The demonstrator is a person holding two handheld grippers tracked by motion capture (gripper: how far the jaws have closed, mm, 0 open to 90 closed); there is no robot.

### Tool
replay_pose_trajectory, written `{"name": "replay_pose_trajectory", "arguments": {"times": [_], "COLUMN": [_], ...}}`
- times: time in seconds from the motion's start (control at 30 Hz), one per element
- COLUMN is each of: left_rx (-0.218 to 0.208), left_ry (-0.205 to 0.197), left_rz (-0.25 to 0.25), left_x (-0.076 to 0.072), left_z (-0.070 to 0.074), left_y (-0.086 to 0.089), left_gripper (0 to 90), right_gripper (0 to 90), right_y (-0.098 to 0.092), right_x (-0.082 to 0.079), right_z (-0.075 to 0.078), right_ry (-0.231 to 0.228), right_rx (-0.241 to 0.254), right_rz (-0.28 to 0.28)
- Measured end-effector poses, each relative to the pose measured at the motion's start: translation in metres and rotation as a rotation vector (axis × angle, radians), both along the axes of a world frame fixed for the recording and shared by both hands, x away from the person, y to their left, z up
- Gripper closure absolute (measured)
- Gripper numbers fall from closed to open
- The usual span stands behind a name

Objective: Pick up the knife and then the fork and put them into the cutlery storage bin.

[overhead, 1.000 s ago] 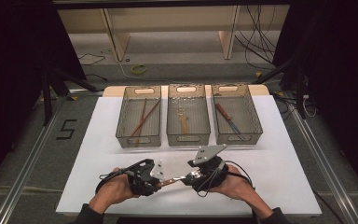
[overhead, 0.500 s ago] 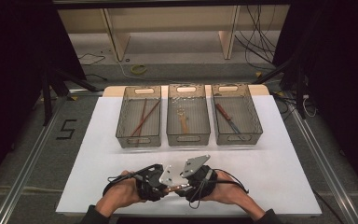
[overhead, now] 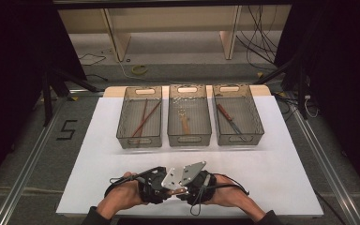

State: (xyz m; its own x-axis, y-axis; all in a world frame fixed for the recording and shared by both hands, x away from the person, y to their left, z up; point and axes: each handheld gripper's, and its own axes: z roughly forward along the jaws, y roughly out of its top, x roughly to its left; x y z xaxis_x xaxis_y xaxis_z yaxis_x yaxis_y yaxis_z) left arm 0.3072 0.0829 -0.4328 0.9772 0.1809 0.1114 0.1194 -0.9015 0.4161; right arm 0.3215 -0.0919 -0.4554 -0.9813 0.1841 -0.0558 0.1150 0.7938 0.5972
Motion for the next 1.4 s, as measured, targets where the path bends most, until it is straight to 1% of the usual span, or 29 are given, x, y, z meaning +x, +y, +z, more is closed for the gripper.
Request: {"name": "replay_pose_trajectory", "arguments": {"times": [0.07, 0.17, 0.23, 0.3, 0.33, 0.37, 0.4, 0.47, 0.5, 0.53, 0.6, 0.63, 0.7, 0.73, 0.8, 0.83, 0.87, 0.9, 0.93, 0.97, 1.0, 1.07, 1.1, 1.17, 1.2, 1.27, 1.3, 1.4], "left_rx": [-0.011, -0.005, -0.011, -0.003, -0.007, -0.003, -0.006, -0.008, -0.014, -0.014, -0.034, -0.037, -0.049, -0.053, -0.078, -0.072, -0.086, -0.105, -0.11, -0.122, -0.134, -0.171, -0.181, -0.22, -0.232, -0.275, -0.289, -0.334], "left_ry": [0.004, -0.002, 0.001, 0.0, 0.004, 0.003, 0.003, -0.003, -0.011, -0.01, -0.007, -0.012, -0.02, -0.023, -0.019, -0.02, -0.02, -0.01, -0.009, -0.012, -0.016, -0.029, -0.036, -0.04, -0.041, -0.044, -0.043, -0.049], "left_rz": [-0.003, -0.008, -0.01, -0.027, -0.033, -0.045, -0.046, -0.048, -0.055, -0.064, -0.056, -0.055, -0.043, -0.04, -0.018, -0.015, -0.005, 0.011, 0.015, 0.03, 0.043, 0.085, 0.102, 0.137, 0.145, 0.173, 0.183, 0.233], "left_x": [-0.001, -0.001, -0.001, -0.001, -0.002, -0.002, -0.002, -0.002, -0.003, -0.002, -0.002, -0.002, 0.0, 0.002, 0.002, 0.004, 0.004, 0.005, 0.006, 0.007, 0.008, 0.011, 0.013, 0.016, 0.017, 0.019, 0.02, 0.023], "left_z": [0.0, 0.0, -0.001, -0.001, -0.001, -0.002, -0.002, -0.002, -0.002, -0.001, -0.002, -0.002, -0.002, -0.001, -0.002, -0.001, -0.001, -0.001, 0.0, 0.0, 0.0, 0.003, 0.004, 0.006, 0.006, 0.008, 0.008, 0.008], "left_y": [0.0, -0.001, -0.002, -0.002, -0.002, -0.002, -0.002, -0.002, -0.002, -0.001, 0.0, 0.0, 0.002, 0.002, 0.003, 0.005, 0.005, 0.006, 0.007, 0.008, 0.009, 0.013, 0.015, 0.019, 0.021, 0.025, 0.027, 0.032], "left_gripper": [75.4, 75.4, 75.4, 75.3, 75.3, 75.2, 75.1, 74.7, 74.2, 73.4, 72.5, 71.7, 70.2, 69.4, 67.7, 65.2, 60.6, 56.5, 55.5, 53.7, 50.9, 44.5, 42.0, 37.4, 35.9, 32.5, 30.8, 28.3], "right_gripper": [59.7, 66.3, 68.2, 69.6, 70.4, 71.5, 72.3, 73.6, 74.6, 75.8, 76.8, 77.3, 77.7, 77.9, 78.0, 78.0, 78.0, 78.0, 78.1, 78.0, 78.0, 78.0, 78.0, 78.0, 78.0, 78.0, 78.0, 78.0], "right_y": [0.0, -0.001, -0.001, -0.001, -0.001, -0.001, -0.001, -0.002, -0.002, -0.002, -0.002, -0.001, -0.001, -0.002, -0.003, -0.003, -0.003, -0.004, -0.004, -0.005, -0.005, -0.006, -0.007, -0.008, -0.009, -0.01, -0.011, -0.014], "right_x": [-0.001, -0.001, 0.0, -0.001, -0.001, -0.002, -0.002, -0.003, -0.003, -0.004, -0.004, -0.005, -0.005, -0.005, -0.004, -0.004, -0.004, -0.003, -0.003, -0.002, -0.002, -0.001, -0.001, 0.0, 0.001, 0.002, 0.002, 0.004], "right_z": [-0.001, -0.001, -0.002, -0.002, -0.002, -0.003, -0.003, -0.003, -0.003, -0.003, -0.003, -0.004, -0.003, -0.003, -0.001, -0.001, 0.0, 0.0, 0.0, 0.0, 0.0, 0.001, 0.002, 0.002, 0.003, 0.004, 0.004, 0.004], "right_ry": [-0.001, 0.006, 0.004, 0.006, 0.005, 0.01, 0.02, 0.013, 0.012, 0.016, 0.026, 0.02, 0.015, 0.024, 0.023, 0.018, 0.02, 0.016, 0.016, 0.007, 0.013, 0.003, 0.008, 0.002, 0.005, -0.001, 0.004, 0.002], "right_rx": [-0.003, 0.001, -0.003, -0.013, -0.014, -0.017, -0.021, -0.025, -0.026, -0.027, -0.031, -0.031, -0.032, -0.029, -0.028, -0.029, -0.031, -0.031, -0.038, -0.039, -0.038, -0.036, -0.036, -0.036, -0.035, -0.035, -0.037, -0.039], "right_rz": [0.012, 0.024, 0.031, 0.043, 0.05, 0.058, 0.066, 0.079, 0.083, 0.091, 0.097, 0.105, 0.094, 0.078, 0.069, 0.069, 0.061, 0.057, 0.056, 0.051, 0.051, 0.047, 0.042, 0.032, 0.023, 0.018, 0.012, 0.003]}}
